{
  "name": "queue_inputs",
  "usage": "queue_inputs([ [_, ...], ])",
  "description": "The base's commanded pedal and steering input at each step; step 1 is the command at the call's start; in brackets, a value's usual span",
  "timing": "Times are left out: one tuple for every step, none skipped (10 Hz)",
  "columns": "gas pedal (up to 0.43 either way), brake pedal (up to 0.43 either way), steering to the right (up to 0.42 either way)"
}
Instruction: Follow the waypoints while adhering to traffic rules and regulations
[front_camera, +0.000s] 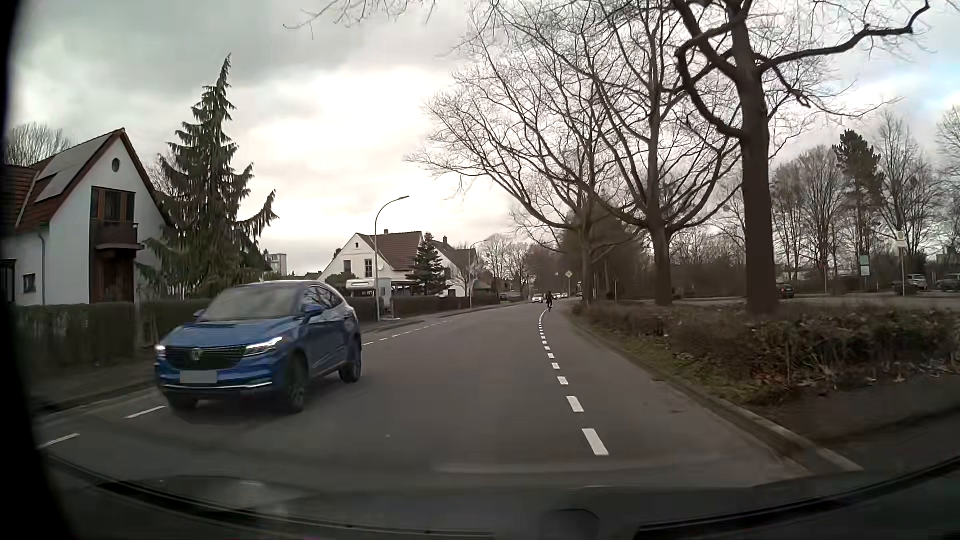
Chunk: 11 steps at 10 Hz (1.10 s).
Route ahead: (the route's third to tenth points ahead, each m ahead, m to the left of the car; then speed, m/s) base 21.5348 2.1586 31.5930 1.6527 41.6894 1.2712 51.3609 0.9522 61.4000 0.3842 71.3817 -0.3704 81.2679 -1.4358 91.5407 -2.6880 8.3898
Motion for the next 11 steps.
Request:
queue_inputs([
  [0.15,0.0,-0.011],
  [0.15,0.0,-0.01],
  [0.138,0.0,-0.009],
  [0.138,0.0,-0.008],
  [0.138,0.0,-0.007],
  [0.138,0.0,-0.003],
  [0.138,0.0,0.0],
  [0.138,0.0,0.0],
  [0.138,0.0,0.0],
  [0.138,0.0,0.0],
  [0.138,0.0,0.001],
])
